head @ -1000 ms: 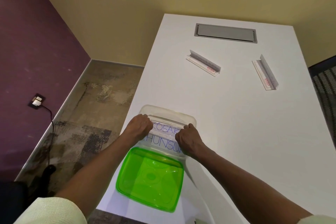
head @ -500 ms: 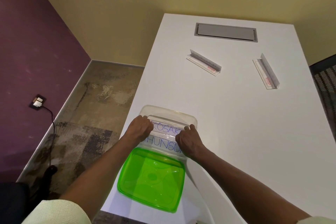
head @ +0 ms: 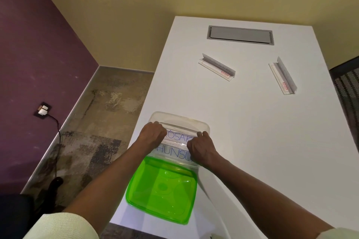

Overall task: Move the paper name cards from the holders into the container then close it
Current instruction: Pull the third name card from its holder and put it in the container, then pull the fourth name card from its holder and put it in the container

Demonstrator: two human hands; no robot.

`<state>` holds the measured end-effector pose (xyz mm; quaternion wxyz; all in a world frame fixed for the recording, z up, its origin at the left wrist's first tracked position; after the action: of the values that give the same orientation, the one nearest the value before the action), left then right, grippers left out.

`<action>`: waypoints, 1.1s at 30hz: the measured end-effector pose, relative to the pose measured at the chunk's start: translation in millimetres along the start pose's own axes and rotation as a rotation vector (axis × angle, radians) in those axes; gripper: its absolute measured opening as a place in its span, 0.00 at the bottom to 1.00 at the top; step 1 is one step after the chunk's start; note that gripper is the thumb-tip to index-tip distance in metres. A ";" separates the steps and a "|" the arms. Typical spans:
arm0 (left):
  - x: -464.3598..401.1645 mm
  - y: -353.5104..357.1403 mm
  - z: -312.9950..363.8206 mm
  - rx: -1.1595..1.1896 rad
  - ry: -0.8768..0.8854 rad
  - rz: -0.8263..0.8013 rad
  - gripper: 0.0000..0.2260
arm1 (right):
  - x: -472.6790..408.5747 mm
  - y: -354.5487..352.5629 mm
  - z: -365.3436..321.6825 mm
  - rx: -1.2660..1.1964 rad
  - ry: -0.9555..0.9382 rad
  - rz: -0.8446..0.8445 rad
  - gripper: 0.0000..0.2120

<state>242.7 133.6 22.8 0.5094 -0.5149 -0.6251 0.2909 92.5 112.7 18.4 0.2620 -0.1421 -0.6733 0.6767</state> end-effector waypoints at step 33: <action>-48.6 -147.0 68.3 0.816 -0.276 0.300 0.14 | 123.4 -56.1 179.4 -0.061 0.374 0.547 0.14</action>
<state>125.4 54.7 115.7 0.5346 -0.3134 -0.4401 0.6498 -97.6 27.5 103.0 0.1856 -0.4471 -0.5702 0.6637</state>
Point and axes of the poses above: each hand's wrist, its own x-axis away from the middle knuckle, its own y-axis out of the palm, z = x × y, the point moved 6 cm from there along -x, towards the middle knuckle, and after that the axes turned 8 degrees about z, right-handed, at the moved point
